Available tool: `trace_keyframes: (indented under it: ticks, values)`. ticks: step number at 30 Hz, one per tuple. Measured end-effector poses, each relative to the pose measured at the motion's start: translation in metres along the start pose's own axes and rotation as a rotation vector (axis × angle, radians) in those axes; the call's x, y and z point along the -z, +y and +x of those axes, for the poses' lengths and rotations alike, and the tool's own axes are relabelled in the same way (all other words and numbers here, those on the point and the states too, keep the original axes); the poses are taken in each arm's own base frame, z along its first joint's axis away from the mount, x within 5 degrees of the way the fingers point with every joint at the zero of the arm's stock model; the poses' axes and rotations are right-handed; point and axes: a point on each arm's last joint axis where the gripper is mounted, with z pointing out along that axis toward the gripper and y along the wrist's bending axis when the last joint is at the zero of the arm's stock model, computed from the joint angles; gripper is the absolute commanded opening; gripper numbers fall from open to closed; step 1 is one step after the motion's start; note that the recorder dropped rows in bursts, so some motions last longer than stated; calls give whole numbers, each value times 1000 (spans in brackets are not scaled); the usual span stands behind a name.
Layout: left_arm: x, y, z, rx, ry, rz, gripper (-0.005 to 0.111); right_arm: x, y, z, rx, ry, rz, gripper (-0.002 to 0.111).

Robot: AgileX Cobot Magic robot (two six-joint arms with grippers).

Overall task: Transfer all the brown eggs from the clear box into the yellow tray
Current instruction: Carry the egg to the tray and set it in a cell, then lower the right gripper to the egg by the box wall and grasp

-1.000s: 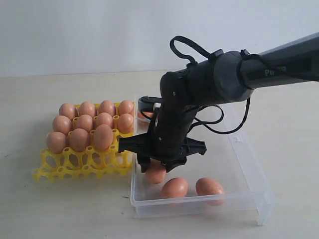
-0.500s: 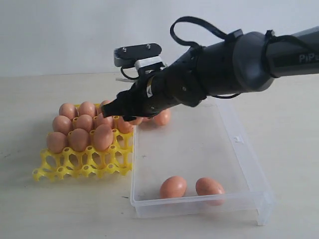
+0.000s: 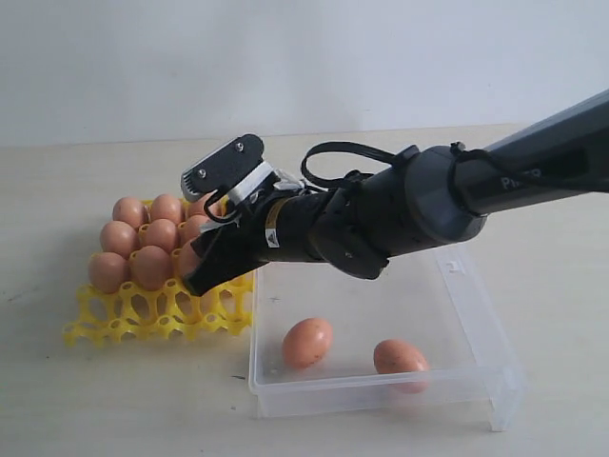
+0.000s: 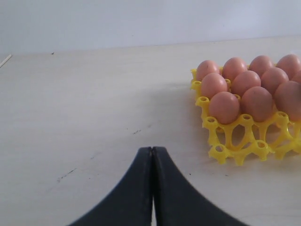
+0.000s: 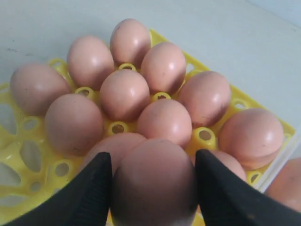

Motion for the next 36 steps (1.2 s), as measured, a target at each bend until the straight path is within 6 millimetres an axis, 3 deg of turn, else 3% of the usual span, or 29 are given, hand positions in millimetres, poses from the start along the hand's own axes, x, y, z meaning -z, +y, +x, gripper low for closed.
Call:
trace_keyframes:
  ticks: [3,7,10,18,22,26,30,36]
  values:
    - [0,0,0,0,0,0,0,-2,0,3,7,9,-2,16]
    - [0,0,0,0,0,0,0,-3,0,5,3,11,-2,46]
    - [0,0,0,0,0,0,0,-4,0,6,-3,10,-1,61]
    - [0,0,0,0,0,0,0,0,0,3,-11,10,4,62]
    - [0,0,0,0,0,0,0,22,-4,-18,-20,20,33,62]
    - [0,0,0,0,0,0,0,56,-10,-32,-228,136,107,61]
    - [0,0,0,0,0,0,0,80,-14,-27,-462,307,184,58]
    - [0,0,0,0,0,0,0,78,-11,-13,-620,439,146,57]
